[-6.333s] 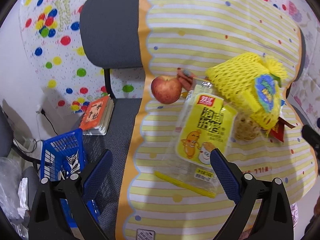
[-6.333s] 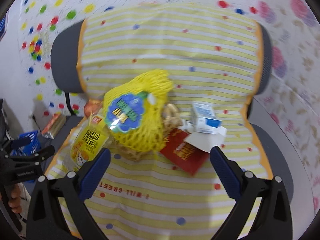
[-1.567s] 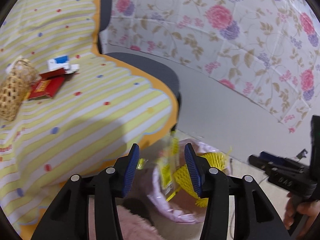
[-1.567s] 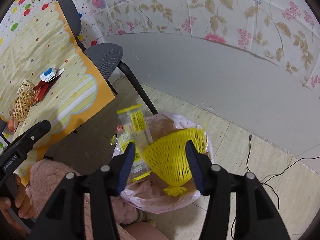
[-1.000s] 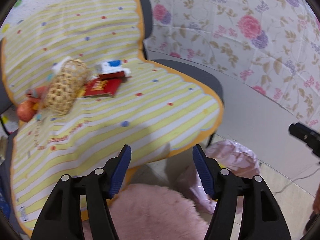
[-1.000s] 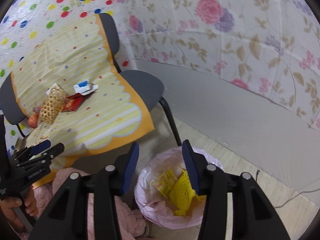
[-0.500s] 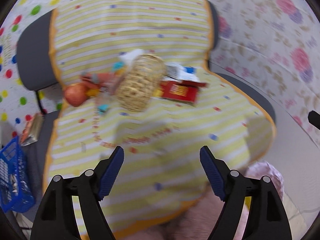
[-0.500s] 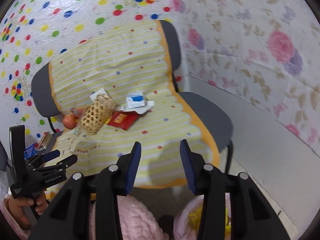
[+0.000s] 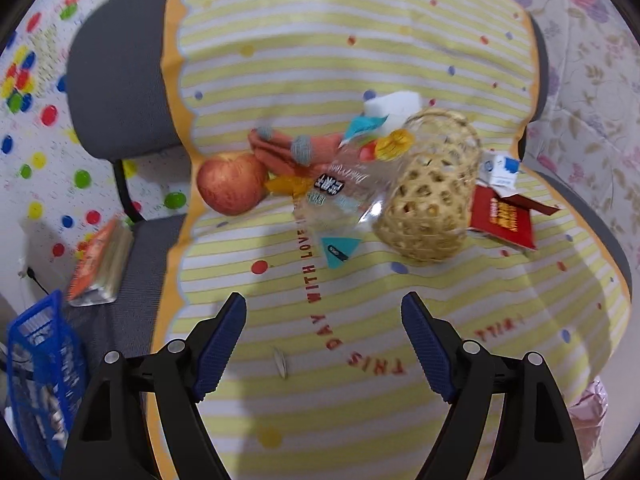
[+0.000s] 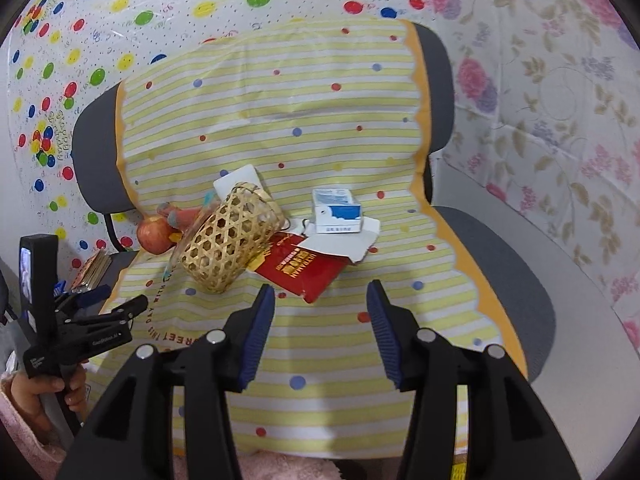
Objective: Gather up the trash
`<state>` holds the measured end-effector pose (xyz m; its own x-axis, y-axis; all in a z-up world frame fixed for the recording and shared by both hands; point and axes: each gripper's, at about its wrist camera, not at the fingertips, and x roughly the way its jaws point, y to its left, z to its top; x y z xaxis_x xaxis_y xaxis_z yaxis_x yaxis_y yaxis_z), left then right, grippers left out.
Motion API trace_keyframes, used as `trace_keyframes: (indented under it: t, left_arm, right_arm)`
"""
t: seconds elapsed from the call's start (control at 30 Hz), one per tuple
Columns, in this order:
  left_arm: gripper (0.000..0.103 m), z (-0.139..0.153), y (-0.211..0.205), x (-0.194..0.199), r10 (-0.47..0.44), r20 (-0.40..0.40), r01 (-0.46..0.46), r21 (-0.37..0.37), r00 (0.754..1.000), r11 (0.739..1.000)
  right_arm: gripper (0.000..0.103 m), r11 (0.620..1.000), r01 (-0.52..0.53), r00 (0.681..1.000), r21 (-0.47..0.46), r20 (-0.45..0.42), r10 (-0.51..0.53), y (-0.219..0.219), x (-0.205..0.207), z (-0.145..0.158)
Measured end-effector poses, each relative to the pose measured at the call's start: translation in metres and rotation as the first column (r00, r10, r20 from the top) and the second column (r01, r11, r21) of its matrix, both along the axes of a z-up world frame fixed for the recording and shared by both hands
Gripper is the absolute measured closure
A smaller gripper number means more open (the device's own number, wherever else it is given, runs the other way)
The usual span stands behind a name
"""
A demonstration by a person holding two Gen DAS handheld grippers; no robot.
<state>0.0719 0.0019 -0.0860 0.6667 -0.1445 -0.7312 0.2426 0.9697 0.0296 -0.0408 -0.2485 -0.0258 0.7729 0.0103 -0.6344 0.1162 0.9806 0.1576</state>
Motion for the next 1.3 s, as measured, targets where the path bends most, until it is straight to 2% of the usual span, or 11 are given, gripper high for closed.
trace_keyframes:
  t: [0.07, 0.27, 0.47, 0.53, 0.63, 0.7, 0.73, 0.8, 0.93, 1.03, 1.3]
  left_arm:
    - [0.023, -0.006, -0.001, 0.013, 0.004, -0.015, -0.004, 0.003, 1.000, 1.000]
    - [0.026, -0.019, -0.021, 0.045, -0.013, -0.002, 0.014, 0.083, 1.000, 0.996]
    - [0.036, -0.023, -0.037, 0.069, -0.040, 0.001, 0.040, 0.115, 0.999, 0.993]
    - [0.043, -0.020, -0.040, 0.075, -0.045, 0.016, 0.043, 0.124, 0.999, 0.991]
    - [0.061, -0.017, -0.041, 0.079, -0.062, 0.029, 0.057, 0.131, 0.998, 0.990]
    - [0.090, -0.011, -0.037, 0.078, -0.062, 0.031, 0.058, 0.123, 0.998, 0.991]
    - [0.092, -0.007, -0.035, 0.075, -0.060, 0.037, 0.055, 0.119, 0.998, 0.991]
    - [0.102, 0.007, -0.026, 0.065, -0.046, 0.063, 0.041, 0.084, 0.997, 0.996]
    - [0.102, 0.037, -0.003, 0.041, -0.012, 0.105, 0.013, -0.006, 0.994, 1.000]
    - [0.102, 0.052, 0.002, 0.021, -0.023, 0.093, 0.031, -0.084, 0.995, 0.996]
    - [0.102, 0.041, -0.014, 0.016, -0.027, 0.063, 0.028, -0.019, 0.998, 0.999]
  right_arm:
    - [0.055, 1.000, -0.011, 1.000, -0.001, -0.012, 0.011, 0.003, 0.011, -0.004]
    - [0.055, 1.000, 0.000, 0.999, 0.008, -0.045, 0.001, -0.004, 0.036, -0.017]
    - [0.055, 1.000, 0.021, 0.996, 0.008, -0.083, -0.020, -0.013, 0.051, -0.030]
    - [0.055, 1.000, 0.023, 0.995, 0.010, -0.093, -0.022, -0.013, 0.054, -0.035]
    - [0.055, 1.000, 0.022, 0.994, 0.007, -0.103, -0.021, -0.014, 0.056, -0.038]
    - [0.055, 1.000, 0.022, 0.994, 0.005, -0.103, -0.021, -0.014, 0.054, -0.039]
    - [0.055, 1.000, 0.022, 0.995, 0.006, -0.102, -0.021, -0.015, 0.053, -0.038]
    - [0.055, 1.000, 0.023, 0.995, 0.008, -0.097, -0.022, -0.016, 0.051, -0.038]
    - [0.055, 1.000, 0.028, 0.995, 0.002, -0.093, -0.028, -0.019, 0.049, -0.038]
    - [0.051, 1.000, 0.018, 0.995, -0.002, -0.103, -0.018, -0.021, 0.052, -0.042]
    - [0.050, 0.995, -0.058, 0.988, -0.082, -0.146, 0.046, -0.014, 0.080, -0.063]
